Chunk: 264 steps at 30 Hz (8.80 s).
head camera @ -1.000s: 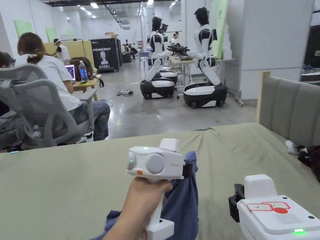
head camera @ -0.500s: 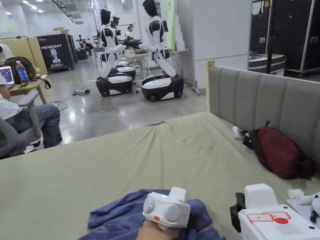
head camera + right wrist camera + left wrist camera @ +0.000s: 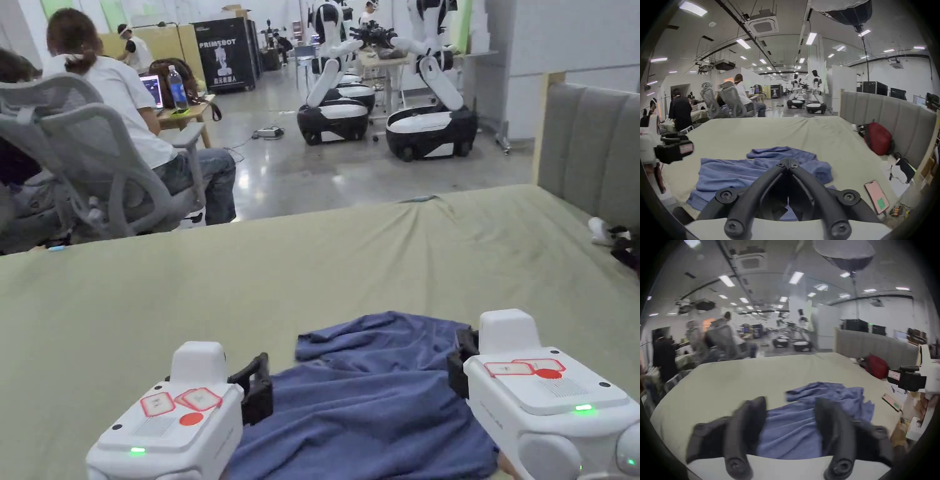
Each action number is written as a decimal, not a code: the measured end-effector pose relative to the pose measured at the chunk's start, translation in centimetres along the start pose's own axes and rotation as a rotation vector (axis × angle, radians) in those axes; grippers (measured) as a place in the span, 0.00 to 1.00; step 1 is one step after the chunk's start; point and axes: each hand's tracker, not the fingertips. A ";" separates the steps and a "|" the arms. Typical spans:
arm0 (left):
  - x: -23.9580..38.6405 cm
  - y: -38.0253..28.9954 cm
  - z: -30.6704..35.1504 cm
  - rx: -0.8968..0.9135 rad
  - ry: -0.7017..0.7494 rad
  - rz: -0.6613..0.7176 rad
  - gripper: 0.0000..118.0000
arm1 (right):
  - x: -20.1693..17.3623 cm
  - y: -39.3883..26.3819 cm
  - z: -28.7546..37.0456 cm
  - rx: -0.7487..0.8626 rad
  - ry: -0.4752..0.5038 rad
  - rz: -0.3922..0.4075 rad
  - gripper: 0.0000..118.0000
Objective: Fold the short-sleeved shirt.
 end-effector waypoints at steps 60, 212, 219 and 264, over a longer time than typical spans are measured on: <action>-13.3 0.6 -15.8 -0.493 -0.020 0.156 0.01 | 16.6 -7.9 -23.7 -0.604 -0.069 0.195 0.92; -20.1 -4.3 -9.0 -0.532 0.027 0.138 0.00 | 4.5 2.2 -32.6 -0.640 0.061 0.050 0.02; -19.3 -1.1 -10.0 -0.461 0.067 0.058 0.00 | 3.2 9.4 -21.7 -0.294 0.101 0.166 0.02; -16.5 21.1 -16.6 -0.053 0.270 -0.033 0.00 | 7.3 24.4 -12.5 0.250 -0.151 0.127 0.02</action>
